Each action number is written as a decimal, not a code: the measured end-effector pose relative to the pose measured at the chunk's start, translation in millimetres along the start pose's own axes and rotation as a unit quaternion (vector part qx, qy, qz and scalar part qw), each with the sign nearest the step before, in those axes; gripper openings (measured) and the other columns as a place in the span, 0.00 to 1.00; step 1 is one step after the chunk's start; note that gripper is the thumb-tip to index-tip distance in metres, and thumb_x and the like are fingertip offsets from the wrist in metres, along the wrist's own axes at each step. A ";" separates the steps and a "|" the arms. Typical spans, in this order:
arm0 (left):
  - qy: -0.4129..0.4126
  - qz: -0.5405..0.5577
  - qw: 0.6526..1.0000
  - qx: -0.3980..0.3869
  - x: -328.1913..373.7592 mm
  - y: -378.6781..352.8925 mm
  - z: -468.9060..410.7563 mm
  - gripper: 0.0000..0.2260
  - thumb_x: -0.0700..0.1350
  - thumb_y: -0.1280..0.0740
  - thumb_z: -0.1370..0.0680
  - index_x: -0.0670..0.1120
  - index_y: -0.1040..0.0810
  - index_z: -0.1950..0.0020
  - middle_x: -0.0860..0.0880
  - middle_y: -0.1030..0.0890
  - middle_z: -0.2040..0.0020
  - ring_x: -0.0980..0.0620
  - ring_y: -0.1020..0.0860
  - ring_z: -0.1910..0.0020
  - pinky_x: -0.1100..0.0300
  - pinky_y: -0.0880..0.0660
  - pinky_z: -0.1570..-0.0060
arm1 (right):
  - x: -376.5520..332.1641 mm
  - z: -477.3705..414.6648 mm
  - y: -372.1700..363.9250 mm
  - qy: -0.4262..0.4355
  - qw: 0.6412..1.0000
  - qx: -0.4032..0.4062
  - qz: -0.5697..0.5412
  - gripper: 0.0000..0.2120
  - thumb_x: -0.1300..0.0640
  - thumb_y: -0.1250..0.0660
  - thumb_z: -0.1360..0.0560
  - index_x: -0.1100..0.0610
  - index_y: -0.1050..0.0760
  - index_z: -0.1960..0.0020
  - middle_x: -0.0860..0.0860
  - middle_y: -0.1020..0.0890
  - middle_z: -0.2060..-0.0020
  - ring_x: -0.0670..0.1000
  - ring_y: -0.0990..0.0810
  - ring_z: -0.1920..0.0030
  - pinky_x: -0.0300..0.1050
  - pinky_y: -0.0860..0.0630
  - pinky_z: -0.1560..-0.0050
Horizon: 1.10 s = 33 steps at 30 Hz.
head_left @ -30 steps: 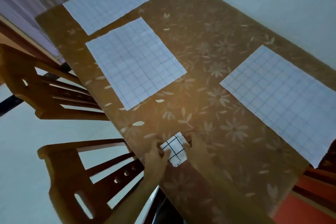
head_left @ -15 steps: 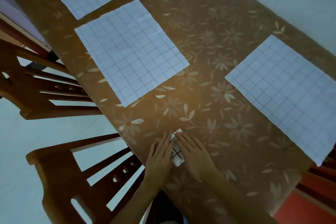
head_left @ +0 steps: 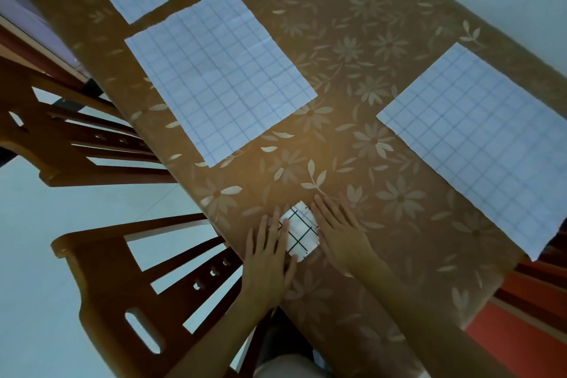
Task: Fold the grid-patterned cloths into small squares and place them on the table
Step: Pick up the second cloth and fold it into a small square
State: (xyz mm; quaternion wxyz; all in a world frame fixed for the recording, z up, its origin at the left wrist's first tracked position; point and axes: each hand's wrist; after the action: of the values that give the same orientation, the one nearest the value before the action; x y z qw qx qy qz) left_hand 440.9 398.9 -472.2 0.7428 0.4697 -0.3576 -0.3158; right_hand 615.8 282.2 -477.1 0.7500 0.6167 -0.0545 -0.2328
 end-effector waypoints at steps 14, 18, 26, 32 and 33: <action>-0.104 0.018 0.994 -0.014 149.2 42.6 32.9 0.12 0.50 0.41 0.21 0.51 0.25 0.40 0.47 0.28 0.35 0.46 0.28 0.36 0.51 0.29 0.35 | 59.9 133.5 65.6 -0.127 0.954 0.103 -0.251 0.16 0.55 0.42 0.27 0.56 0.17 0.49 0.52 0.16 0.51 0.54 0.18 0.51 0.50 0.22 0.48; -0.114 0.003 0.992 -0.044 218.9 39.1 63.8 0.13 0.50 0.41 0.19 0.52 0.28 0.35 0.48 0.27 0.37 0.47 0.25 0.38 0.53 0.27 0.38 | 91.4 219.7 72.3 -0.179 0.938 0.124 -0.270 0.12 0.54 0.42 0.27 0.56 0.20 0.55 0.50 0.21 0.61 0.54 0.22 0.59 0.50 0.24 0.56; -0.192 -0.027 0.979 -0.069 367.9 25.7 113.5 0.15 0.49 0.42 0.17 0.52 0.28 0.31 0.47 0.26 0.33 0.43 0.22 0.39 0.49 0.26 0.39 | 153.3 390.3 88.2 -0.242 0.909 0.134 -0.311 0.17 0.56 0.38 0.22 0.53 0.24 0.34 0.50 0.20 0.41 0.51 0.21 0.42 0.49 0.25 0.39; -0.251 0.000 0.966 -0.059 464.1 25.8 116.8 0.13 0.48 0.39 0.19 0.52 0.26 0.35 0.50 0.23 0.38 0.47 0.20 0.46 0.53 0.23 0.48 | 199.1 473.1 112.7 -0.294 0.887 0.200 -0.296 0.16 0.54 0.37 0.23 0.50 0.24 0.36 0.49 0.19 0.45 0.50 0.20 0.45 0.50 0.23 0.42; -0.263 0.008 0.963 -0.055 474.9 26.1 114.5 0.13 0.47 0.39 0.19 0.51 0.25 0.35 0.50 0.23 0.39 0.48 0.20 0.46 0.53 0.23 0.50 | 206.0 480.2 117.7 -0.301 0.884 0.205 -0.294 0.16 0.54 0.37 0.23 0.49 0.24 0.36 0.49 0.19 0.46 0.50 0.20 0.45 0.50 0.23 0.42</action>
State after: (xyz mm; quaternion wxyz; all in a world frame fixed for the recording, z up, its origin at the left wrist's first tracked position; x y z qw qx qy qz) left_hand 608.3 -28.1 -302.0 0.6500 0.3260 -0.5259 -0.4413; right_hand 654.3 -220.2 -295.5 0.4519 0.6444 -0.1404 -0.6007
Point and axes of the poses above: each hand's wrist, its own z-axis away from the middle knuckle, its own y-axis out of the back of the hand, x = y × z
